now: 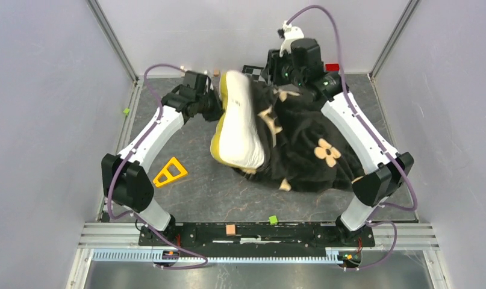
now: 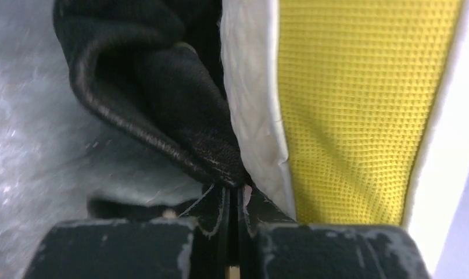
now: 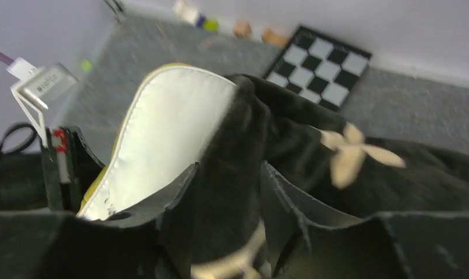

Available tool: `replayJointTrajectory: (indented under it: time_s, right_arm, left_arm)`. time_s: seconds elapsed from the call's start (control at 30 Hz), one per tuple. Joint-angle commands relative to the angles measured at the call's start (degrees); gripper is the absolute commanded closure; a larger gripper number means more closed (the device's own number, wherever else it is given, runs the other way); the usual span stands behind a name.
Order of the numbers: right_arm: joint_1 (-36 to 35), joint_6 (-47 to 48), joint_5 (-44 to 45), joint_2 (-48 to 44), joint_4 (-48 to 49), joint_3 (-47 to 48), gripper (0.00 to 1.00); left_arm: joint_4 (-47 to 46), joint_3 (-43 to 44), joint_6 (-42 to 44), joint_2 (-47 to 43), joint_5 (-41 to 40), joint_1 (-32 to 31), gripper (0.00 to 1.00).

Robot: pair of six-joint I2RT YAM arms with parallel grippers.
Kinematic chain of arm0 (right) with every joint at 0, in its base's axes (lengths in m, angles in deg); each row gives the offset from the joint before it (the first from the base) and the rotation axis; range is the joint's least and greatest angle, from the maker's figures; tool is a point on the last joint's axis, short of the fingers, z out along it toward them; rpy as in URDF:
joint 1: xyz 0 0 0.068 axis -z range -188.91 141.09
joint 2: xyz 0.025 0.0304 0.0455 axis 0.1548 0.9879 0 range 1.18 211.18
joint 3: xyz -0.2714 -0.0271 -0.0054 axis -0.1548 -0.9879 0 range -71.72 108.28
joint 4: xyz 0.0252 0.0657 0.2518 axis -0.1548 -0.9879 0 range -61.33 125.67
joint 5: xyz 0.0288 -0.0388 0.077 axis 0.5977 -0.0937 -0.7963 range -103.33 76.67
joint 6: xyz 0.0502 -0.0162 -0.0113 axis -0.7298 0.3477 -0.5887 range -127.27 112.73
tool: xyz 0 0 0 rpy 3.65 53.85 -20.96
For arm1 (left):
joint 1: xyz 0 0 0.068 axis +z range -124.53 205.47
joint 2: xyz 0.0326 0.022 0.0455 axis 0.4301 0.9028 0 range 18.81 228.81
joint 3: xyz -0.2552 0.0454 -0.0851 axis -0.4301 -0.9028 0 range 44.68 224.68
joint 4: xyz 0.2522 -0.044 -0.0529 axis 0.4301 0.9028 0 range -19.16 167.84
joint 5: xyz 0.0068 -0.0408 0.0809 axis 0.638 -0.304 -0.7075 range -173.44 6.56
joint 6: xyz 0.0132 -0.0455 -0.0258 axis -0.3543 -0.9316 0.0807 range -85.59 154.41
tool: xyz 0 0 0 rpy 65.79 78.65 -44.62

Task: Put the pillow into the pillowcase

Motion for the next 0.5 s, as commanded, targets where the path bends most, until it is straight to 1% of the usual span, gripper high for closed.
replayJointTrajectory:
  time_s: [0.0,0.03,0.1,0.23,0.27,0.33,0.4,0.47]
  right_arm:
    - [-1.95,3.77,4.70,-8.57,-0.36,-7.99,0.46]
    - [-3.71,4.30,6.13,-10.33,-0.70,-10.58,0.45]
    - [-7.72,4.65,10.31,-15.09,-1.60,-17.38,0.45]
    - [-15.32,0.83,14.22,-24.72,1.83,-34.63,0.57]
    - [-17.17,-0.26,15.23,-26.17,2.52,-37.90,0.59]
    - [-19.51,-2.59,15.95,-28.72,3.89,-44.72,0.64]
    - [-20.95,-4.88,15.63,-30.59,6.55,-51.25,0.64]
    - [-21.12,-6.86,15.03,-31.46,9.13,-55.53,0.65]
  left_arm:
    - [-9.33,-7.40,-1.12,-4.04,3.71,-0.19,0.98]
    - [-9.96,-8.79,-1.34,-4.28,3.58,-0.16,0.98]
    - [-10.42,-10.52,-1.53,-4.68,3.00,-0.23,0.98]
    - [-10.98,-11.64,-1.85,-4.96,2.58,-0.22,0.98]
    - [-11.00,-11.67,-1.95,-4.93,2.77,-0.22,0.98]
    - [-11.21,-11.63,-2.23,-4.95,3.26,-0.23,0.98]
    - [-11.26,-11.49,-2.33,-5.15,3.34,-0.23,0.98]
    - [-11.27,-11.45,-2.41,-5.47,3.34,-0.24,0.98]
